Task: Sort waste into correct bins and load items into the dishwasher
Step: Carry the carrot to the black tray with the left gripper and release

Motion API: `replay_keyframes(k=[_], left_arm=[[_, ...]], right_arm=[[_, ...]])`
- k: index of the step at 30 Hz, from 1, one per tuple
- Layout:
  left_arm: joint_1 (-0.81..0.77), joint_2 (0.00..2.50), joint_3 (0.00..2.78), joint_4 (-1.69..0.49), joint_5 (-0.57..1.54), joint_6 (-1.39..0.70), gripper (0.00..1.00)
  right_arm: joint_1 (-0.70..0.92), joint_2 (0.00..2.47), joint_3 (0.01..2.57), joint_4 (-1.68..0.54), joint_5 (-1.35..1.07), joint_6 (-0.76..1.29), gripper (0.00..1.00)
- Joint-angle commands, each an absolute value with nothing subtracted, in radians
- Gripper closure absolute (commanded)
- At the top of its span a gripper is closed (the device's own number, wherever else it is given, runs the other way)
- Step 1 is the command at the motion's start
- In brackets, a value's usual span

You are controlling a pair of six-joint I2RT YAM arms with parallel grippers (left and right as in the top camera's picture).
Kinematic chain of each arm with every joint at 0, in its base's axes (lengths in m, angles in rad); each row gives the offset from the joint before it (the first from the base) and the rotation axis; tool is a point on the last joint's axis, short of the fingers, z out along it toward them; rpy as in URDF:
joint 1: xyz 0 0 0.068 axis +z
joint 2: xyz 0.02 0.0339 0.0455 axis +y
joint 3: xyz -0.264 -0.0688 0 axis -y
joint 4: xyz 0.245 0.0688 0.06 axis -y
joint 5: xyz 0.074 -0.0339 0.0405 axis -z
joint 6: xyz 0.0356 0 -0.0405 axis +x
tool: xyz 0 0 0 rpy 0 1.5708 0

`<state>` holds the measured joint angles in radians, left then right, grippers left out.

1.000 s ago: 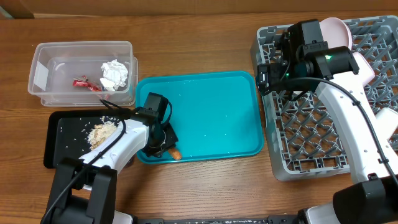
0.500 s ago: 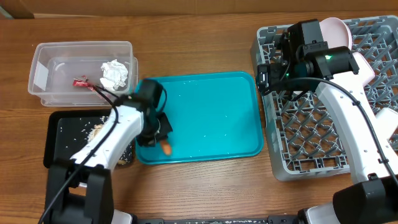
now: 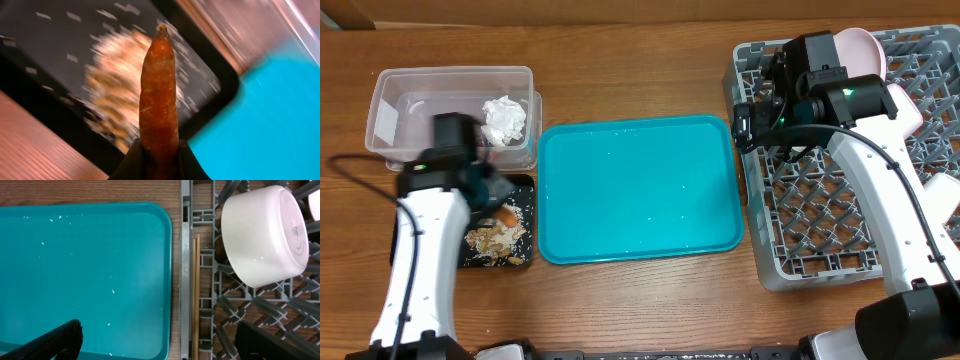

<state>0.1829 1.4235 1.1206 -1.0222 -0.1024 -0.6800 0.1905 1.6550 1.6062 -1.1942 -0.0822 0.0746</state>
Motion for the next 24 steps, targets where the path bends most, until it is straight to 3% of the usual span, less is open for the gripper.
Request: replay_keyframes(k=[1,8,24], left_arm=[[0.305,1.466,1.134,-1.006,-0.145,-0.669,0.96],[0.440,1.601,1.134,-0.950,-0.167,-0.668,0.96],[0.452,1.844,1.134,-0.851,-0.218,-0.665,0.96]], right_arm=[[0.188,1.647,1.620,-1.190,-0.092,0.079,0.00],[0.188,1.647,1.620,-1.187,-0.091,0.079,0.00],[0.188,1.647,1.620,-1.187,-0.091,0.079,0.00]])
